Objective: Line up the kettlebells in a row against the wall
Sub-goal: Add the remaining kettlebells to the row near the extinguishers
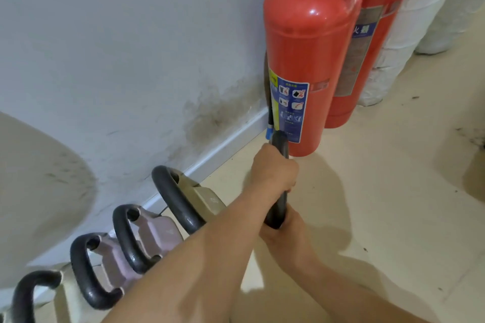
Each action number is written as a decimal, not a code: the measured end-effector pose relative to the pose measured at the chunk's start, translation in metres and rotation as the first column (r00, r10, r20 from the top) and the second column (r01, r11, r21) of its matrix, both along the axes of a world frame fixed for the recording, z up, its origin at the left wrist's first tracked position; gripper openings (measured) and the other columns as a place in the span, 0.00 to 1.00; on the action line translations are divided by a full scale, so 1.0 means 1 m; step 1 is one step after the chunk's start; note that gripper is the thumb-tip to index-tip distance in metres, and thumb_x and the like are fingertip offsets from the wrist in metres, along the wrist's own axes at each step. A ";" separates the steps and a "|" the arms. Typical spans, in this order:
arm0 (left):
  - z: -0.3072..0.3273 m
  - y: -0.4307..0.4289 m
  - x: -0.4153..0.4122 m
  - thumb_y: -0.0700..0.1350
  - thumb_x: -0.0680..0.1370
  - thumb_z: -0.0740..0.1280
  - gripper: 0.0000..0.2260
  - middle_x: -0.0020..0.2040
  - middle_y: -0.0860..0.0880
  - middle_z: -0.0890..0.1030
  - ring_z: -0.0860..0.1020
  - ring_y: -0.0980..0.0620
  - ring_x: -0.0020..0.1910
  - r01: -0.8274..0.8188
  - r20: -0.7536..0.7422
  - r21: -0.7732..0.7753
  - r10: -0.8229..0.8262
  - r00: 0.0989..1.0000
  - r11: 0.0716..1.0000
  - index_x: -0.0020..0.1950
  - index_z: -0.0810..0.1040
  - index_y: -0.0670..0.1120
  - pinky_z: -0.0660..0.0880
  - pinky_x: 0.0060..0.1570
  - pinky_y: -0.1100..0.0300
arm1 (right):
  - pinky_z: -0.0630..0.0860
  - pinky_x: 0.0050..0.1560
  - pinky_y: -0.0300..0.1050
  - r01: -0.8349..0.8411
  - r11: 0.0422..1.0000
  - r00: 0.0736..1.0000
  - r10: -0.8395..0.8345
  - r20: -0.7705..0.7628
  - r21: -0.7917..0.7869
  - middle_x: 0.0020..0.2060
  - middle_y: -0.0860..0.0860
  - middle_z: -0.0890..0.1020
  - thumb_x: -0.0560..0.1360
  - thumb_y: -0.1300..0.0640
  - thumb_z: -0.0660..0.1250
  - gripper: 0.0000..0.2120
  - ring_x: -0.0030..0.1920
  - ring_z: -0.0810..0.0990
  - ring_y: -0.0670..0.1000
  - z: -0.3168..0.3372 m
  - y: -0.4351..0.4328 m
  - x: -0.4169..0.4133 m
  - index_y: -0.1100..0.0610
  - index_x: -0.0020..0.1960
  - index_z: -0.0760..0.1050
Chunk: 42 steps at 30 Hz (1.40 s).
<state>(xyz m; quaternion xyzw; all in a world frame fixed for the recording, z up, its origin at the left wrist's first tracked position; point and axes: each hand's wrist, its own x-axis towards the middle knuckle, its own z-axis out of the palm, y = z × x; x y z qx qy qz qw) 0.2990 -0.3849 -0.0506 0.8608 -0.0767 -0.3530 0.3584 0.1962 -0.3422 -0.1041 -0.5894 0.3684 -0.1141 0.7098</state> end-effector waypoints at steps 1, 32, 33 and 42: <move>0.004 -0.003 0.003 0.37 0.70 0.64 0.12 0.36 0.44 0.78 0.78 0.47 0.28 0.052 -0.004 0.014 -0.052 0.999 0.999 0.52 0.70 0.44 0.81 0.34 0.53 | 0.65 0.30 0.45 0.013 1.000 1.000 -0.013 -0.010 0.011 0.29 0.54 0.73 0.67 0.69 0.70 0.08 0.29 0.67 0.49 0.002 0.002 0.006 0.65 0.38 0.70; 0.012 0.036 0.048 0.33 0.75 0.64 0.05 0.26 0.45 0.71 0.70 0.51 0.20 -0.679 -0.358 -0.257 0.585 0.728 0.688 0.41 0.71 0.40 0.73 0.22 0.63 | 0.63 0.28 0.40 -0.504 0.763 0.863 0.466 -0.196 -0.405 0.27 0.53 0.71 0.66 0.68 0.66 0.14 0.28 0.67 0.50 0.015 -0.056 0.048 0.55 0.30 0.65; 0.010 0.039 0.053 0.33 0.75 0.64 0.04 0.27 0.45 0.71 0.71 0.51 0.21 -0.682 -0.361 -0.251 0.588 0.724 0.687 0.43 0.71 0.40 0.73 0.22 0.64 | 0.62 0.27 0.38 -0.511 0.757 0.858 0.473 -0.200 -0.407 0.27 0.51 0.70 0.66 0.68 0.66 0.15 0.28 0.67 0.50 0.014 -0.052 0.054 0.54 0.30 0.64; 0.005 0.029 0.073 0.35 0.78 0.64 0.04 0.28 0.44 0.72 0.72 0.51 0.22 -0.651 -0.387 -0.214 0.549 0.741 0.728 0.44 0.70 0.40 0.75 0.21 0.63 | 0.70 0.34 0.45 -0.488 0.852 0.868 0.451 -0.209 -0.189 0.30 0.56 0.73 0.65 0.69 0.66 0.03 0.31 0.71 0.53 0.001 -0.064 0.076 0.65 0.37 0.73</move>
